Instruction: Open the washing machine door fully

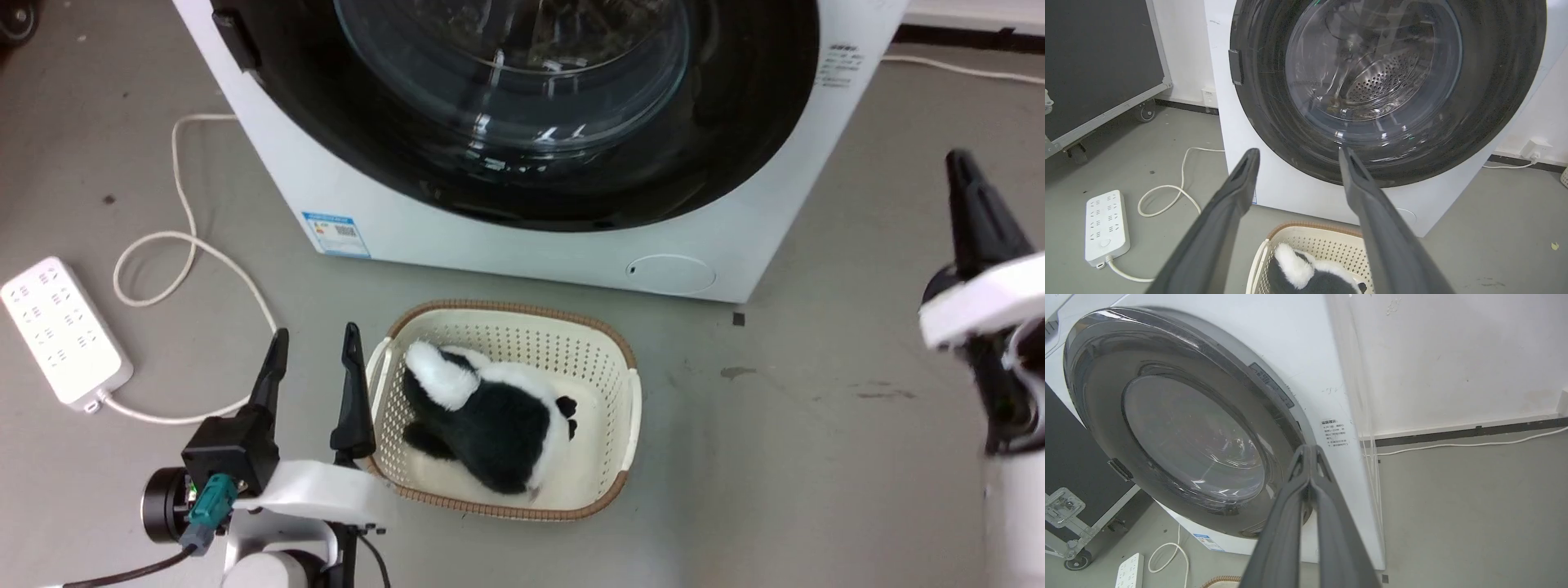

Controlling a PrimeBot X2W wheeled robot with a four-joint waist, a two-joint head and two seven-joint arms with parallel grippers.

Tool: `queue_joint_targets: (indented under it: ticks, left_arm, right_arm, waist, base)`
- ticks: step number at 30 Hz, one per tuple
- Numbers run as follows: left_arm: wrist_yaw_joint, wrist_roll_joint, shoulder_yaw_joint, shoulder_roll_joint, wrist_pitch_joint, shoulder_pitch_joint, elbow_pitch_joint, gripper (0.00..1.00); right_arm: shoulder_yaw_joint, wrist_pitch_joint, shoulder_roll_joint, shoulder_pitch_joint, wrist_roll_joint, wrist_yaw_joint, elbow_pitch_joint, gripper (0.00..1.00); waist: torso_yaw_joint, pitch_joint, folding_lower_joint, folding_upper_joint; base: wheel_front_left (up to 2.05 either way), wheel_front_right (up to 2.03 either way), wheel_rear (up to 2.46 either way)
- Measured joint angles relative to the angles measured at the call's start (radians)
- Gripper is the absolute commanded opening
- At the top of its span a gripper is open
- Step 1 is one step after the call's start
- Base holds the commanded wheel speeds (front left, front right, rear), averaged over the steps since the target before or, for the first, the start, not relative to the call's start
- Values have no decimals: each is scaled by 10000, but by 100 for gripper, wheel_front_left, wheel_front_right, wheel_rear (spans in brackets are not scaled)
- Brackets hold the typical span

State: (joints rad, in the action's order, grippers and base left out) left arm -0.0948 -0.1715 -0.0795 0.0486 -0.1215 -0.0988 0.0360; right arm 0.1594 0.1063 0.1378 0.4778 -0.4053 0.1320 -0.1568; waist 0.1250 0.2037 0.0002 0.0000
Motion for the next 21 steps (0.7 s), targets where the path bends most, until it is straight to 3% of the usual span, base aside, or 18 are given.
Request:
queue_joint_targets:
  ticks: [21]
  left_arm:
    - [-439,-798,-468,2,-428,-499,211,100]
  right_arm:
    - [2481,2905,-27,4595,-1080,-6,-3818,0]
  waist:
    - [930,1189,-1,0]
  base:
    - [0,0,0]
